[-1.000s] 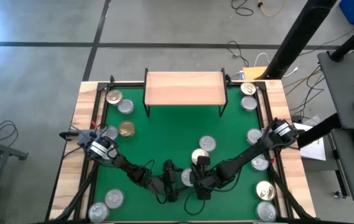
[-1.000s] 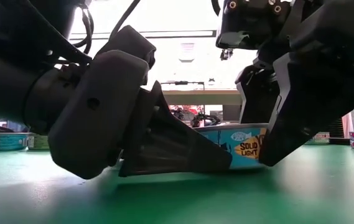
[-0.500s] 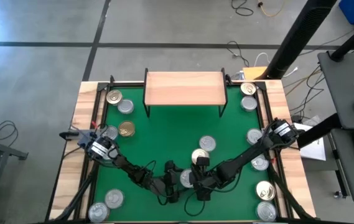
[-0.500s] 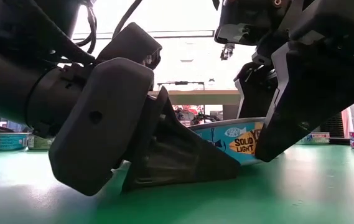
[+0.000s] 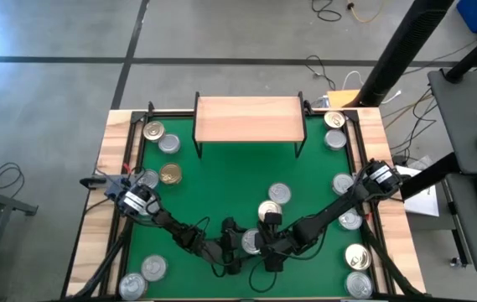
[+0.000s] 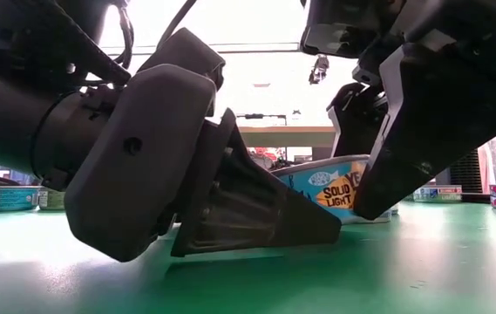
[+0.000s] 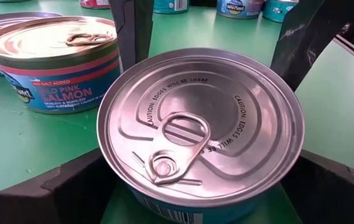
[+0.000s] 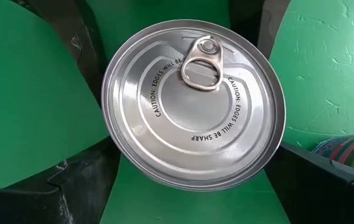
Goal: Stack canned seafood by type on shelf
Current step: Put the green blue tuna can on the shelf
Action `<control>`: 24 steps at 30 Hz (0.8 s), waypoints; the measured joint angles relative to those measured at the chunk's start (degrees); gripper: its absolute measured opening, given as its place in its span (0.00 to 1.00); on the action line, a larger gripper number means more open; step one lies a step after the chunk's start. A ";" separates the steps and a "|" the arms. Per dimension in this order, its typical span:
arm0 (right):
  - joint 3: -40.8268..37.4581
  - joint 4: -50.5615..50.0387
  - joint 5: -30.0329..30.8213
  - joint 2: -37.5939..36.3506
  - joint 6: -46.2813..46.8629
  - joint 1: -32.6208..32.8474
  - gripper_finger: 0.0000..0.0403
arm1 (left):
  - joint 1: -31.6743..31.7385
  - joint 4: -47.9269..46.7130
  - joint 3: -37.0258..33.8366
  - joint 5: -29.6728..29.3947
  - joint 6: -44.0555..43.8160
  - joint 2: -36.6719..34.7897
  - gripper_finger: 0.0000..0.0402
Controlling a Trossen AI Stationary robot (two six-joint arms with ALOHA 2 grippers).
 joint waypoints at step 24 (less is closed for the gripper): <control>-3.61 1.78 -0.13 0.02 1.64 0.01 0.91 | 1.24 3.56 1.75 2.31 2.25 2.42 1.00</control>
